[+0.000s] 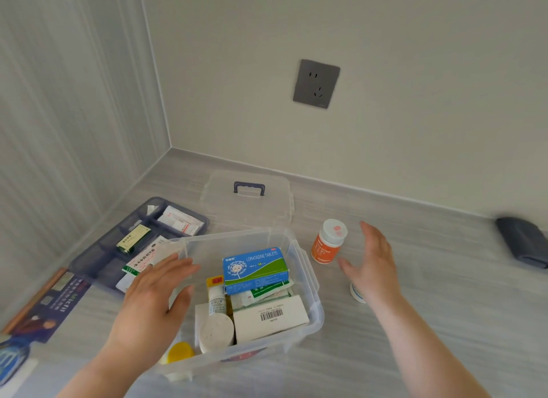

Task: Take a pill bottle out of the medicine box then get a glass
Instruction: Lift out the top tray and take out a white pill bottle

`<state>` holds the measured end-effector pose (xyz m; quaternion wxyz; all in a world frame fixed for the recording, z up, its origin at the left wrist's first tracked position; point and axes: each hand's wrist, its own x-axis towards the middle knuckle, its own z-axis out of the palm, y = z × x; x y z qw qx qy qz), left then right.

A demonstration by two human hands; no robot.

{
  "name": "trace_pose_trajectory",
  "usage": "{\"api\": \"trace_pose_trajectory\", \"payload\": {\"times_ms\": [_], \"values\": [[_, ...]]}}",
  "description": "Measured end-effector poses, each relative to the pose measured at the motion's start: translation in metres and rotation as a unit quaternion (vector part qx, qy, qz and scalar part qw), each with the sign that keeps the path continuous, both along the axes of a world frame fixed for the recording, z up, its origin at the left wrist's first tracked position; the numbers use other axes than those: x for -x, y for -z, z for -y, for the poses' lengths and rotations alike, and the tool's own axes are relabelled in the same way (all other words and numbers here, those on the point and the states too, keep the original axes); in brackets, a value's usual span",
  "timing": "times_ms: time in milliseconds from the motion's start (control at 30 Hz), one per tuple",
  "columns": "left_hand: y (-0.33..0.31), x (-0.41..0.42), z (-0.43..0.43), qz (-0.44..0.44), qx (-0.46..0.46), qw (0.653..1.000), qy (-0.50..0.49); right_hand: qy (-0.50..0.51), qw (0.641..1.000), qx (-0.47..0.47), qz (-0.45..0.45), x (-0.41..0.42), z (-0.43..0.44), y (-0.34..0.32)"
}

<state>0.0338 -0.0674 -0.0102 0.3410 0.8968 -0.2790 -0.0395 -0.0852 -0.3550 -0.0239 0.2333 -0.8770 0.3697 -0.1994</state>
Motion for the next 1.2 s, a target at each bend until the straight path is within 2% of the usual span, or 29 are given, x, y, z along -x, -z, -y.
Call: {"api": "trace_pose_trajectory", "payload": {"times_ms": [200, 300, 533, 700, 800, 900, 1067, 1200], "values": [[0.000, 0.001, 0.000, -0.009, 0.019, 1.000, -0.016, 0.005, 0.994, -0.016, -0.107, -0.045, 0.004, -0.002], [0.003, 0.004, -0.001, 0.021, 0.012, 0.998, -0.053, -0.004, 0.993, -0.023, -0.118, -0.051, 0.010, 0.004], [0.003, 0.007, -0.003, 0.000, 0.029, 0.997, -0.074, 0.021, 0.994, -0.106, 0.012, -0.050, 0.011, 0.006], [0.003, 0.010, -0.008, -0.022, 0.070, 0.994, -0.081, 0.034, 0.978, -0.094, 0.182, -0.042, 0.000, -0.023], [0.005, 0.012, -0.011, -0.032, 0.091, 0.991, -0.093, -0.014, 0.954, -0.092, 0.286, -0.036, -0.019, -0.051], [0.007, 0.013, -0.012, -0.026, 0.102, 0.990, -0.097, -0.108, 0.921, -0.144, 0.345, -0.034, -0.047, -0.075], [0.008, 0.014, -0.012, -0.026, 0.139, 0.984, -0.112, -0.248, 0.878, -0.262, 0.314, -0.051, -0.093, -0.082], [0.010, 0.013, -0.012, -0.032, 0.152, 0.981, -0.117, -0.290, 0.878, -0.314, 0.217, -0.073, -0.126, -0.060]]}}
